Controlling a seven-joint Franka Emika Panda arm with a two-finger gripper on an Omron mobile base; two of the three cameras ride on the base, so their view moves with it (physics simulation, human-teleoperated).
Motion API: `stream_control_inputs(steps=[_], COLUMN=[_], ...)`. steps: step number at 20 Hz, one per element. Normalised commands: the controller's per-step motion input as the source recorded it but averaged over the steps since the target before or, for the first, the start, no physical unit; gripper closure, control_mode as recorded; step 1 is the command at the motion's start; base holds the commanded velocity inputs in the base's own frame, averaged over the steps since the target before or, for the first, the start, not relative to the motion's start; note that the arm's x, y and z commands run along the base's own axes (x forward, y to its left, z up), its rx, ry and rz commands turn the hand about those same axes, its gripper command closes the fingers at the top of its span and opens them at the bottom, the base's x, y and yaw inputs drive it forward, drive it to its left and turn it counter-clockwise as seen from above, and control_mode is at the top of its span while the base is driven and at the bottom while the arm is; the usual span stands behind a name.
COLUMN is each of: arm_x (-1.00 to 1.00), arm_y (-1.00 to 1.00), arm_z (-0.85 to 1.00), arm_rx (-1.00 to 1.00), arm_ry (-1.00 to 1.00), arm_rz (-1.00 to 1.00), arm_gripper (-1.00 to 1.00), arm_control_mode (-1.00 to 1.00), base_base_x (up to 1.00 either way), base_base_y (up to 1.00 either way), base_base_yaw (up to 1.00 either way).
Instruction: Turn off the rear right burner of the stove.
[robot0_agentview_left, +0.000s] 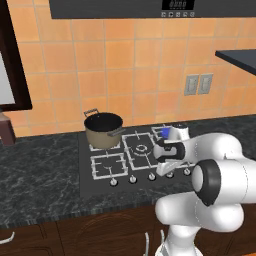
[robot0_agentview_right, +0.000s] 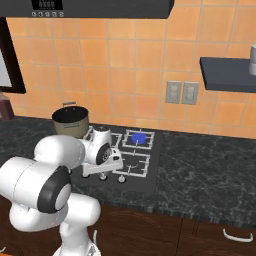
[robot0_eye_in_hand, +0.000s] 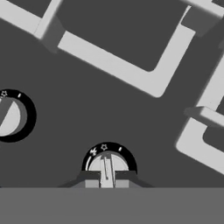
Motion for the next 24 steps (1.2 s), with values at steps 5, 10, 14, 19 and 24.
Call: stream_control_inputs(steps=[5,10,14,19,24], arm_x=[0.0,0.0,-0.23,-0.54,-0.6], arm_y=[0.0,0.0,-0.11,-0.32,-0.37], arm_z=[-0.33,-0.36,-0.38,-0.37,-0.39], arm_rx=[0.0,0.0,0.02,0.07,0.08], arm_ry=[0.02,0.01,0.0,-0.01,-0.01], arm_rz=[-0.25,-0.33,-0.43,-0.57,-0.65], arm_gripper=[1.0,1.0,1.0,1.0,1.0], arm_control_mode=[-1.0,-1.0,-1.0,-1.0,-1.0], base_base_x=[0.0,0.0,0.0,0.0,0.0], base_base_y=[0.0,0.0,0.0,0.0,0.0], base_base_yaw=[0.0,0.0,0.0,0.0,0.0])
